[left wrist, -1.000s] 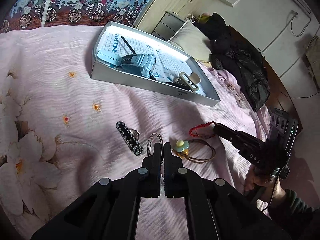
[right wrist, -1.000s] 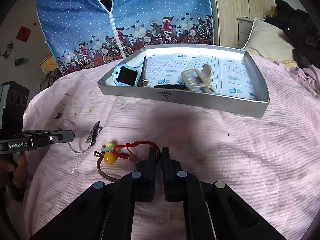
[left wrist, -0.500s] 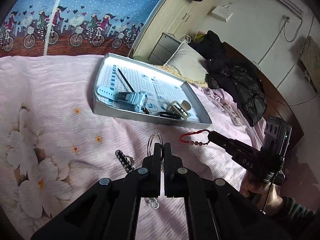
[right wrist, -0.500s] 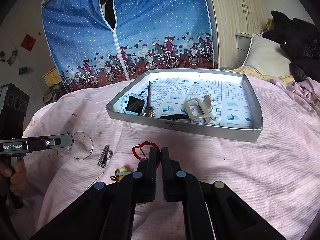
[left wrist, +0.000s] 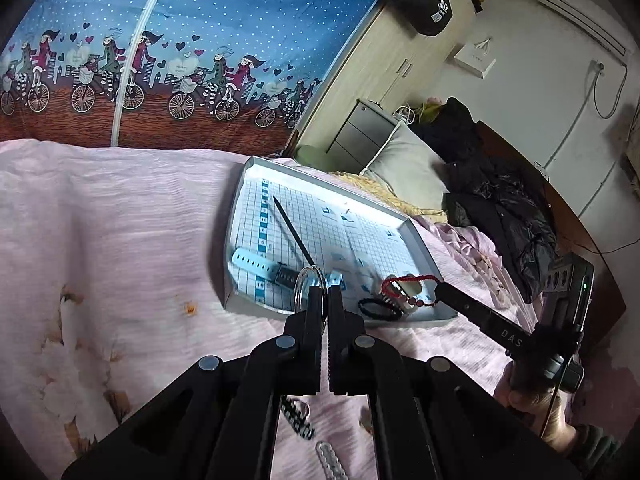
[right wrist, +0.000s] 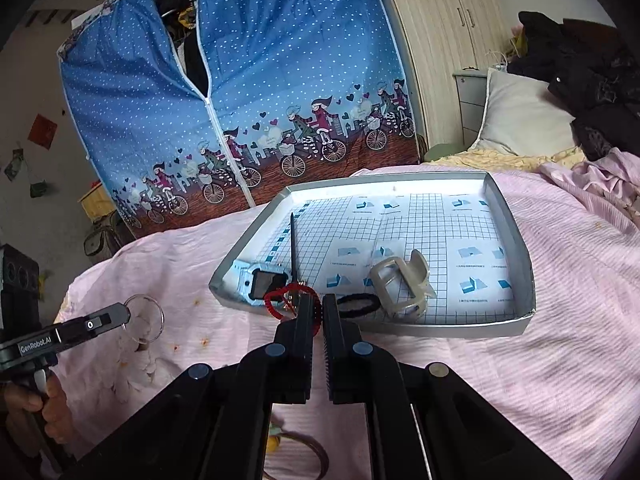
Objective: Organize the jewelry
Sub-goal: 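Carry the keyring and bracelet into the white tray and open both tools, then withdraw both open tools from the tray toward the remaining items, then grasp the white perforated hair clip with the left tool while the right tool grasps the yellow-bead hair tie, then lower the white clip and hair tie into the tray and open both tools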
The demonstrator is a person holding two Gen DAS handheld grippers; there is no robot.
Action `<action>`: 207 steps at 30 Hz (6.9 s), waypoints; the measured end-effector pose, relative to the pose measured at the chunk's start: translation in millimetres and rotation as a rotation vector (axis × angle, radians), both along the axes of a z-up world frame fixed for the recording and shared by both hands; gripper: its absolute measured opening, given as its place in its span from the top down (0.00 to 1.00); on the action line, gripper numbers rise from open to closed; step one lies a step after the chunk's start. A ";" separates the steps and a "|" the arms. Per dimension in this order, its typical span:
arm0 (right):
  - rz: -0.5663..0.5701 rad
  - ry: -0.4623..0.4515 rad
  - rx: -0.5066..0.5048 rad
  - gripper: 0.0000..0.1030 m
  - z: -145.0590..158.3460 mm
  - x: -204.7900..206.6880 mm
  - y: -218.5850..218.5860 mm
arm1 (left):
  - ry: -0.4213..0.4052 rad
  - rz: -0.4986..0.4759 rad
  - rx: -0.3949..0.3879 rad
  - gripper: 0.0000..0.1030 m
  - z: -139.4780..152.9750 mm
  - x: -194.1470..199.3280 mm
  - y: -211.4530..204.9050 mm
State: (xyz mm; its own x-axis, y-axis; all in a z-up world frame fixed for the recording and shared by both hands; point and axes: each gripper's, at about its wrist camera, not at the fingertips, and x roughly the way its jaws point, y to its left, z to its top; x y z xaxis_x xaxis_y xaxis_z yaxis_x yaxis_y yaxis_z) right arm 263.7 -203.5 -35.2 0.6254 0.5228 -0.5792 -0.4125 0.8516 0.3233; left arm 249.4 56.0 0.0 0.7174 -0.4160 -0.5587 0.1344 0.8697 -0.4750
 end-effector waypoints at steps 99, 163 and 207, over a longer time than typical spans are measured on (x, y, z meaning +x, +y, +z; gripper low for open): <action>-0.026 -0.073 -0.193 0.00 -23.6 -182.2 -36.4 | 0.036 -0.012 0.421 0.02 -31.5 -181.0 -65.6; 0.362 0.048 -0.369 0.78 -77.3 -82.0 45.8 | 0.281 -0.274 0.192 0.89 -105.7 -80.2 -69.3; 0.144 -0.019 -0.108 0.97 -2.5 16.6 44.2 | 0.057 -0.047 0.199 0.91 -20.6 47.4 -31.7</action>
State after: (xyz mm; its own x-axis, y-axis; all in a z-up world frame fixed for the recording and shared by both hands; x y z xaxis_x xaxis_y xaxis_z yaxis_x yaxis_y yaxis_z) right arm 280.3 -159.2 -37.7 0.5599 0.5434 -0.6255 -0.5383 0.8125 0.2239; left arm 296.9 24.3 -20.6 0.6648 -0.3255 -0.6723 0.1544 0.9405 -0.3026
